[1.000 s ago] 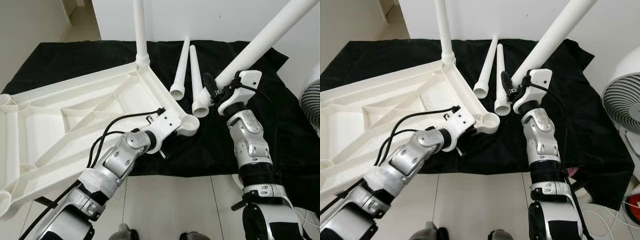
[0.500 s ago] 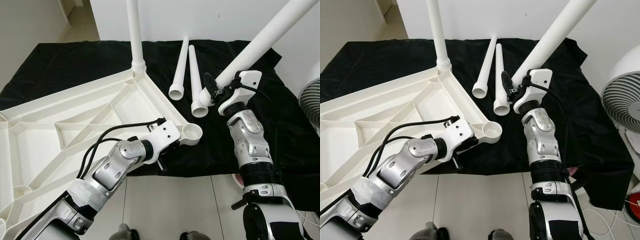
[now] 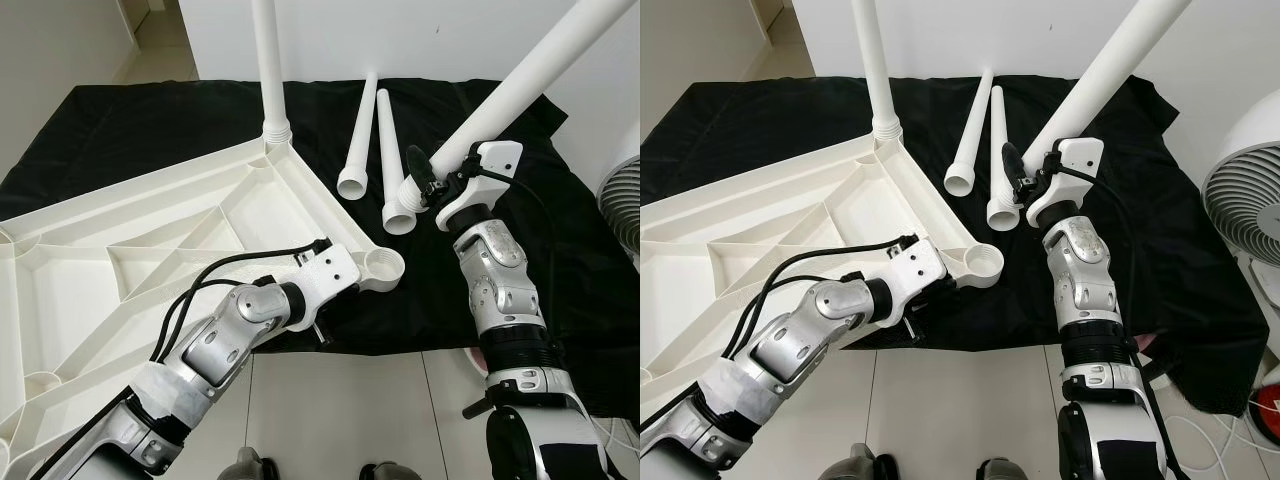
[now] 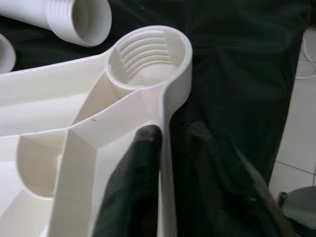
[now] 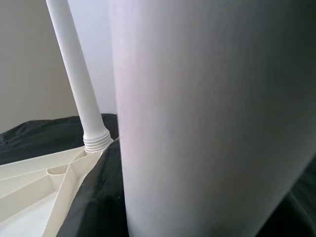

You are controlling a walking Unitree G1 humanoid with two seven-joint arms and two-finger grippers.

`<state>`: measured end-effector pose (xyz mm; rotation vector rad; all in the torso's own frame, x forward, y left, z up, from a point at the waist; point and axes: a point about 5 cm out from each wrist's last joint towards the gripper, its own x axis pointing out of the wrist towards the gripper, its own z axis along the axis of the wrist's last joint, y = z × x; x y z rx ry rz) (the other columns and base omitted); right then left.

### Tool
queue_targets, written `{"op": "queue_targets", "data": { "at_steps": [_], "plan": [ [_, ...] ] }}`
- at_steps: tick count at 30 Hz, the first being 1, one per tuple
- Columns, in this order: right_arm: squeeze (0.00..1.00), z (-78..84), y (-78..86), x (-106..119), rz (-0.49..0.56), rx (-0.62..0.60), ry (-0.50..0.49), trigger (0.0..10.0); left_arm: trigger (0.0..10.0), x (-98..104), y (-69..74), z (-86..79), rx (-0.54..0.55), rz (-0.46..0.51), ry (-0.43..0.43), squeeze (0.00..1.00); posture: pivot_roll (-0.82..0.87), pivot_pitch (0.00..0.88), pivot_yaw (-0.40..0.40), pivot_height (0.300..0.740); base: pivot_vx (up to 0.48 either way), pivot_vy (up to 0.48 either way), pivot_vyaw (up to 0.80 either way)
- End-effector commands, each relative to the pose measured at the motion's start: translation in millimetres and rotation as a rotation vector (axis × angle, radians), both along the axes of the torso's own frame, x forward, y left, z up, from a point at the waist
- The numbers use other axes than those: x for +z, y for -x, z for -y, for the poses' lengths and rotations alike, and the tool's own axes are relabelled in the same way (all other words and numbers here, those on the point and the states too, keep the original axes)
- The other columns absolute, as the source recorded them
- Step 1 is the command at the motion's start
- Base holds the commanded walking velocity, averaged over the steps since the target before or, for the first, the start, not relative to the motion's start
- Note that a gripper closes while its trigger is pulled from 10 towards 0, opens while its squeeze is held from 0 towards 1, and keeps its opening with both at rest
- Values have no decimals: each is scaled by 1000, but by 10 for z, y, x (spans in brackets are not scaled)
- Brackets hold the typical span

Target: Building children table

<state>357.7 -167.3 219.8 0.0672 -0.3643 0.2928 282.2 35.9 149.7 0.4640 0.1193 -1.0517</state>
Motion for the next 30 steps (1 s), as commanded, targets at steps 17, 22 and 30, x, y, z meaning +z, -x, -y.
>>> {"op": "queue_targets", "data": {
  "at_steps": [17, 22, 30],
  "plan": [
    [0, -308, 38, -193, -67, 117, 155, 10000, 10000, 477, -6, -73, 55, -6, 250, 0, -58, 78, 46, 740, 0, 0, 0],
    [0, -390, 48, -274, -94, 138, 185, 10000, 10000, 518, -31, -186, 141, 7, 334, 0, -51, 79, 32, 740, 0, 0, 0],
    [0, -547, 136, -392, -110, 223, 210, 10000, 10000, 503, 37, -352, 181, 32, 343, 0, -45, 79, 24, 740, 0, 0, 0]
  ]
}}
